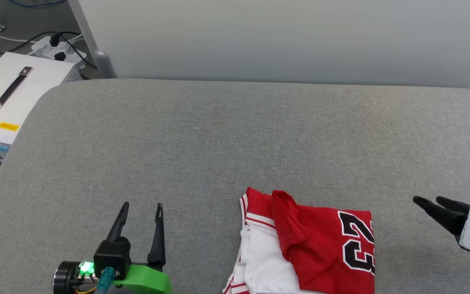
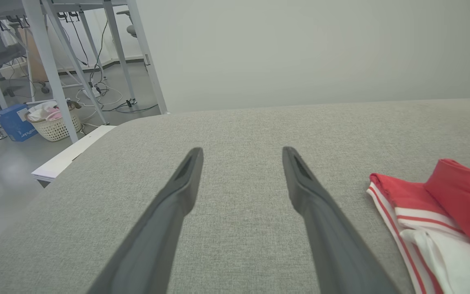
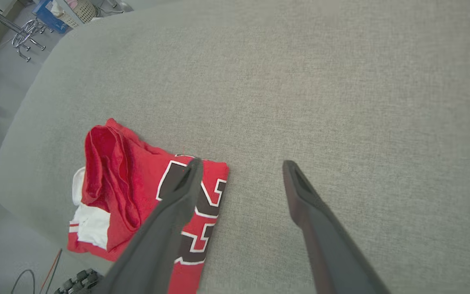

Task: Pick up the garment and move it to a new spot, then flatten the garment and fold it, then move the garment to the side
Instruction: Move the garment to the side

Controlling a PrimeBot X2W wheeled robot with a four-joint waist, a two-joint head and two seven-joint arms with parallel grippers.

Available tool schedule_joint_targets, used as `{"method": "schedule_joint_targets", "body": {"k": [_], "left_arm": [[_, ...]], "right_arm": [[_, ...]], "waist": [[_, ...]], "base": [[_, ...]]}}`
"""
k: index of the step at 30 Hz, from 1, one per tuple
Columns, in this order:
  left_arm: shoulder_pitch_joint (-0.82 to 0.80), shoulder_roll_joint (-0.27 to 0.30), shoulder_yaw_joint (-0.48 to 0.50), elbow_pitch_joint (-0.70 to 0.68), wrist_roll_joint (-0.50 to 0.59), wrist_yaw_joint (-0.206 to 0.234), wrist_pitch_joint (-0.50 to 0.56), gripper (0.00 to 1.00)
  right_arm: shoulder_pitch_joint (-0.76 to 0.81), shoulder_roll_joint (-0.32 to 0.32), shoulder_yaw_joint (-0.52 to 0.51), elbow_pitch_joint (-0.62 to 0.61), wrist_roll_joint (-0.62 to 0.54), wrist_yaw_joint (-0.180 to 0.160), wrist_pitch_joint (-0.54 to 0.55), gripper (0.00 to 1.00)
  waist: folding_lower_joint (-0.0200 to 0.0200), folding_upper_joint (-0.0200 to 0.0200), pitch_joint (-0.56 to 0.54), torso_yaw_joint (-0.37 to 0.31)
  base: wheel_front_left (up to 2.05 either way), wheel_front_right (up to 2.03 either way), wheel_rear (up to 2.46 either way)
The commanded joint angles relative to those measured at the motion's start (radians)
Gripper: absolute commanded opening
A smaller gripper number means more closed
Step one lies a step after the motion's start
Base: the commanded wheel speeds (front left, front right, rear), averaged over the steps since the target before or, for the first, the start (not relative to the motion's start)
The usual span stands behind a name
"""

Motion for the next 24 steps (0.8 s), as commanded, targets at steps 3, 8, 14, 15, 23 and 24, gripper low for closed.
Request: {"method": "schedule_joint_targets", "body": {"k": [3,8,14,15,23,24], "left_arm": [[-0.013,-0.009,-0.005,0.001,0.004,-0.007,-0.006,1.0],[-0.033,-0.011,-0.007,0.0,0.005,-0.009,-0.006,1.0],[-0.058,-0.012,-0.009,0.003,0.009,-0.013,-0.006,1.0],[-0.062,-0.012,-0.01,0.003,0.009,-0.013,-0.006,1.0],[-0.08,-0.017,-0.02,0.011,0.01,-0.013,-0.006,1.0],[-0.081,-0.017,-0.021,0.011,0.01,-0.013,-0.006,1.0]], "right_arm": [[0.032,0.017,0.004,0.03,0.066,-0.001,0.074,1.0],[0.05,0.06,0.059,0.071,0.082,-0.001,0.136,1.0],[0.024,0.124,0.116,0.131,0.098,-0.001,0.107,1.0],[0.021,0.133,0.125,0.141,0.103,-0.001,0.1,1.0],[-0.005,0.165,0.259,0.211,0.103,-0.001,0.03,1.0],[-0.007,0.164,0.273,0.214,0.102,-0.001,0.018,1.0]], "waist": [[0.0,0.0,0.022,0.019],[0.0,0.0,0.054,0.037],[0.0,0.0,0.089,0.06],[0.0,0.0,0.092,0.062],[0.0,0.0,0.11,0.081],[0.0,0.0,0.11,0.083]], "base": [[0.0,0.0,0.0],[0.0,0.0,0.0],[0.0,0.0,0.0],[0.0,0.0,0.0],[0.0,0.0,0.0],[0.0,0.0,0.0]]}}
